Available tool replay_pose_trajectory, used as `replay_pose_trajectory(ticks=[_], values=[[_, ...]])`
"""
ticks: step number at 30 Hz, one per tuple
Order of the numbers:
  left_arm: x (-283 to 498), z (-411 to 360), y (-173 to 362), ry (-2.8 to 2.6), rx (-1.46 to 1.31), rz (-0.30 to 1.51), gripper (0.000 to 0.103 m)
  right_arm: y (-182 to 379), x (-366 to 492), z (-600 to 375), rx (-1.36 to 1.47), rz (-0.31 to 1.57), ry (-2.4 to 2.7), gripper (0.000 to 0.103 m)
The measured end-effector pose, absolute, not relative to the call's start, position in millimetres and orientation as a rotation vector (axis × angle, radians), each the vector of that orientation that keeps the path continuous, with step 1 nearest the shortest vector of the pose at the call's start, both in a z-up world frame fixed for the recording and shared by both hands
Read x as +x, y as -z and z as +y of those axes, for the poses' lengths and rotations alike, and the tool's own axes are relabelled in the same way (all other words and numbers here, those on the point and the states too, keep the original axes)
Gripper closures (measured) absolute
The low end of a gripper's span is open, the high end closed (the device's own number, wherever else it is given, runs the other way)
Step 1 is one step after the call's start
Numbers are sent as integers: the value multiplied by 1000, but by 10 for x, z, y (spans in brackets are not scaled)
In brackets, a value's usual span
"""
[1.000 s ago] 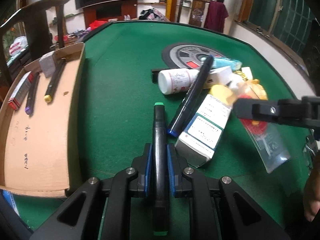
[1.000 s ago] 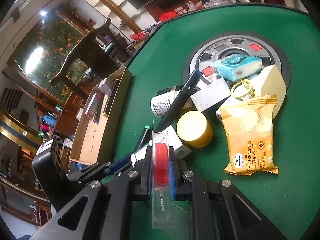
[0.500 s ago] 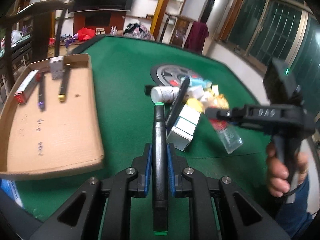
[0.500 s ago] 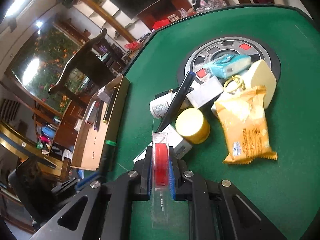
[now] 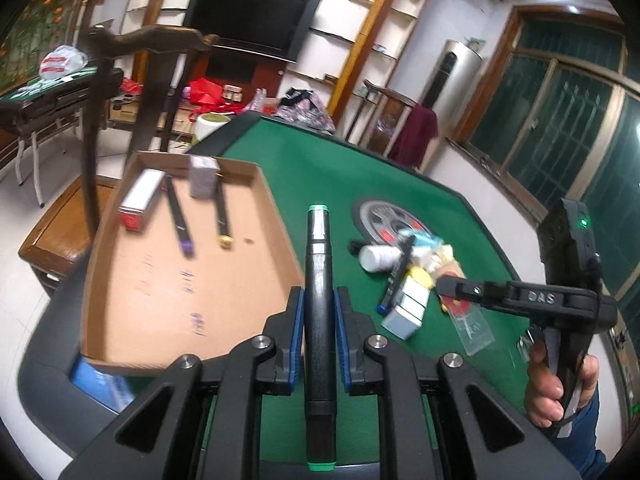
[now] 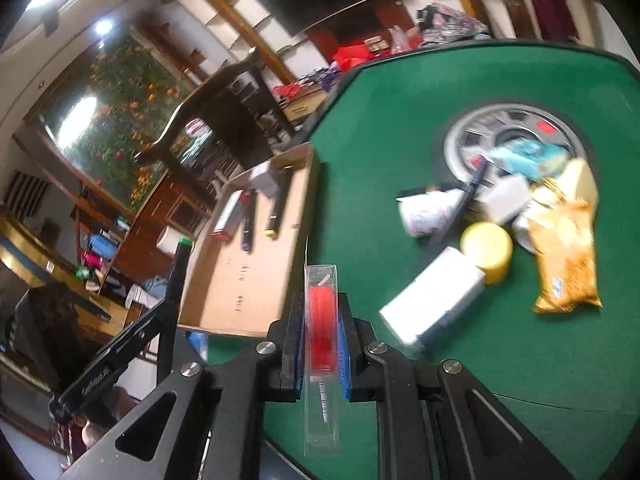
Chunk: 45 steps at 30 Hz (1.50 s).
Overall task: Organize objects
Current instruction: 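Carry the green-capped marker and red tube toward the cardboard tray, then lower the green-capped marker into the tray with the left gripper while the right releases the red tube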
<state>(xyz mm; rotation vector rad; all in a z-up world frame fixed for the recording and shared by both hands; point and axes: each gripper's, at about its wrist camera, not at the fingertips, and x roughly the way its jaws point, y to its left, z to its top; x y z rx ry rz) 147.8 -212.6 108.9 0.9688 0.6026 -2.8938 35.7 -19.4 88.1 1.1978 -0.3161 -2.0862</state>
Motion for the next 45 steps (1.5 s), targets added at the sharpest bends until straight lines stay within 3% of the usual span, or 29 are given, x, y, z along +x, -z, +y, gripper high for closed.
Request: replay_pose_trajectory(ticks=[16, 21, 45], values=[[748, -3001, -777, 2694, 1108, 768, 89, -796, -235, -1636, 1312, -87, 2044, 88], [473, -3143, -687, 2629, 1171, 732, 89, -660, -599, -2024, 1363, -40, 2073, 88], [20, -3283, -263, 2545, 1224, 809, 88, -128, -1428, -2571, 1496, 17, 2151, 88]])
